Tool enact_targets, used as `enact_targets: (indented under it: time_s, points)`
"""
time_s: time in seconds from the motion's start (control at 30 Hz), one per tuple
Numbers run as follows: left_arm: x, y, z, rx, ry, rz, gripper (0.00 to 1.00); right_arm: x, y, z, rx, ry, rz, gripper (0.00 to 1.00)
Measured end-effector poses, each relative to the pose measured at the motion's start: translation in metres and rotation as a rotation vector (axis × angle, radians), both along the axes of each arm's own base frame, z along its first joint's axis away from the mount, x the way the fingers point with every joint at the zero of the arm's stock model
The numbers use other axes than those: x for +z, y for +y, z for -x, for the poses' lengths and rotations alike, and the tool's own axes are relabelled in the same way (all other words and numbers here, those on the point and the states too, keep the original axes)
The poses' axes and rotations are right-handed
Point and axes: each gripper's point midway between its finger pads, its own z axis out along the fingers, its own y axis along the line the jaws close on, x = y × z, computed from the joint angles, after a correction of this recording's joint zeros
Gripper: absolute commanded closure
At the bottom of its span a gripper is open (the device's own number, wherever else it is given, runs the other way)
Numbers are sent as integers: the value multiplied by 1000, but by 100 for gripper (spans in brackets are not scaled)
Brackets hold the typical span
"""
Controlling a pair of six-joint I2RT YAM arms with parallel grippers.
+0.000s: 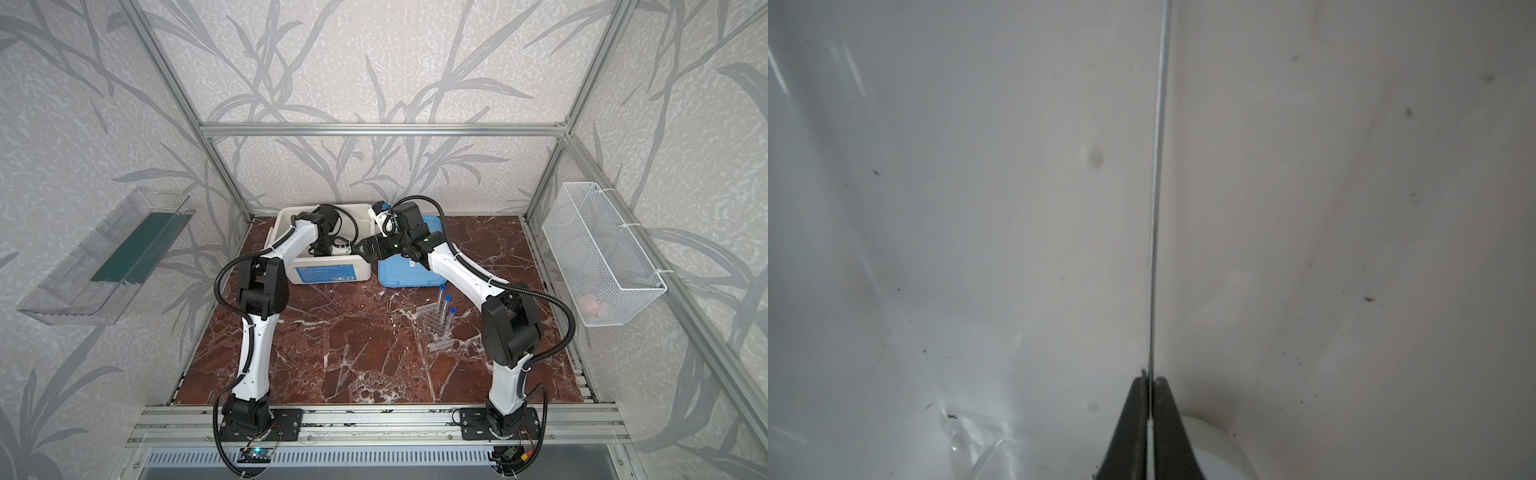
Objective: Organize the chemistry lab equipment
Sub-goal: 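Lower the glass rod into the white bin and open the left gripper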
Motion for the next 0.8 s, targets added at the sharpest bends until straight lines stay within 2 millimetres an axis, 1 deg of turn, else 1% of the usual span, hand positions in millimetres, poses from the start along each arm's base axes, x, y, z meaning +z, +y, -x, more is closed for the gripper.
enact_targets:
  time_s: [0.1,0.17,0.3,0.4,0.5,0.6,0.7,0.8]
  points:
    - [0,0,0,8,-1,2,85,0,0,0,0,1,1,1]
    - [1,0,-1,16,-5,4,84,-1,0,0,0,1,1,1]
    - [7,0,-2,20,-24,5,71,-2,0,1,0,5,4,1]
    - [17,0,-3,24,-51,14,62,-4,-1,2,3,10,13,1]
    - [32,-1,-5,27,-91,24,60,-4,-3,3,2,10,21,1]
    - [42,0,-5,28,-114,30,60,-1,-5,4,-4,5,28,1]
    - [45,-1,-6,33,-125,34,51,3,-9,7,-10,-3,32,1]
    - [47,-1,-7,46,-135,38,50,7,-11,9,-13,-12,32,1]
